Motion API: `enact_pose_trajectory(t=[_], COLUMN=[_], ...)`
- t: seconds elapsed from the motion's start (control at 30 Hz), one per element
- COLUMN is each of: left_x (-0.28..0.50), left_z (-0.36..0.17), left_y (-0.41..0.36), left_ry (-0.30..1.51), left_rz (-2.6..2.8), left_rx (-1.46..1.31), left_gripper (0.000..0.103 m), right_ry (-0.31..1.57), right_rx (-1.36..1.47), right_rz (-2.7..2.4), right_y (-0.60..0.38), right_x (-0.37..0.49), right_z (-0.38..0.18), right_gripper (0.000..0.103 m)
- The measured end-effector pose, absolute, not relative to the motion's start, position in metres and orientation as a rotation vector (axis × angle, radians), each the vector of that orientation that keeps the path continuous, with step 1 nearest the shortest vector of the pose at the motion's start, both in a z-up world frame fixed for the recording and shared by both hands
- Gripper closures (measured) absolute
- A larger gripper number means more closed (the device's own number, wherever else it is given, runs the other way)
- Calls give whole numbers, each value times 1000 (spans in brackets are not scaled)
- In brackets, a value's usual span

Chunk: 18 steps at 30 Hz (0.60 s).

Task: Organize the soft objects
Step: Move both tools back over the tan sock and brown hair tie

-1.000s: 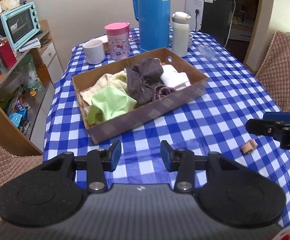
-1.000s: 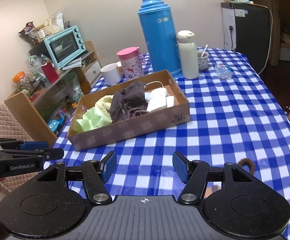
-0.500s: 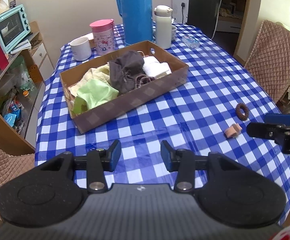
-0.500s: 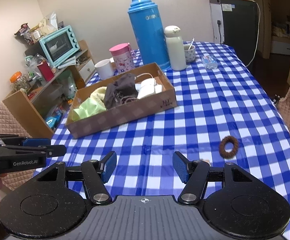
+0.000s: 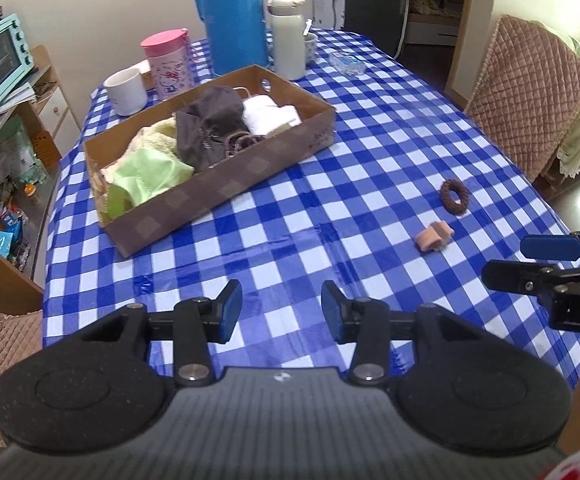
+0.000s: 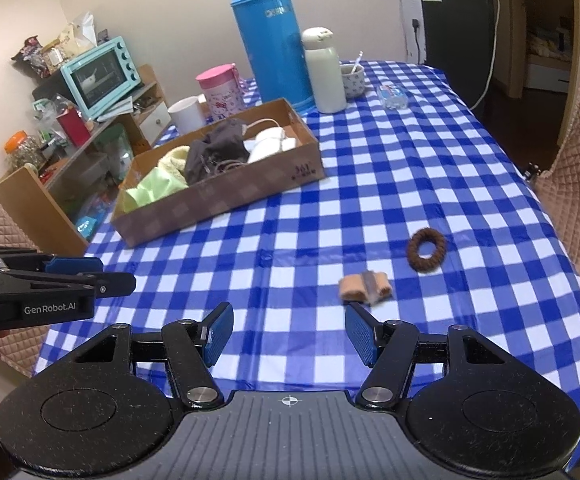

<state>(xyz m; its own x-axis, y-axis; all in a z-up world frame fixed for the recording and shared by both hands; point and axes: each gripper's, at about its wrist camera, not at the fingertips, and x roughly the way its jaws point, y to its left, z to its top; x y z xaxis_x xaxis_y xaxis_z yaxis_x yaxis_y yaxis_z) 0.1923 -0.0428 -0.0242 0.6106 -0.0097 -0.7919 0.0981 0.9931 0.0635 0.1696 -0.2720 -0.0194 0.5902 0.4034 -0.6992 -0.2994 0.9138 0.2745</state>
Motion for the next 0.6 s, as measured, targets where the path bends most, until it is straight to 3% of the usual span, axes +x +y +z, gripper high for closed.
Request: enact_pose_trajectory(t=[0.6], left_x=[200], left_z=[-47], left_y=[-95], left_ry=[930], left_rz=[-197], left_rx=[164], left_gripper=[62], right_ry=[902], right_rx=[162], right_rz=[319], right_y=[-312], right_x=[167], right_z=[-41], right_gripper=[41])
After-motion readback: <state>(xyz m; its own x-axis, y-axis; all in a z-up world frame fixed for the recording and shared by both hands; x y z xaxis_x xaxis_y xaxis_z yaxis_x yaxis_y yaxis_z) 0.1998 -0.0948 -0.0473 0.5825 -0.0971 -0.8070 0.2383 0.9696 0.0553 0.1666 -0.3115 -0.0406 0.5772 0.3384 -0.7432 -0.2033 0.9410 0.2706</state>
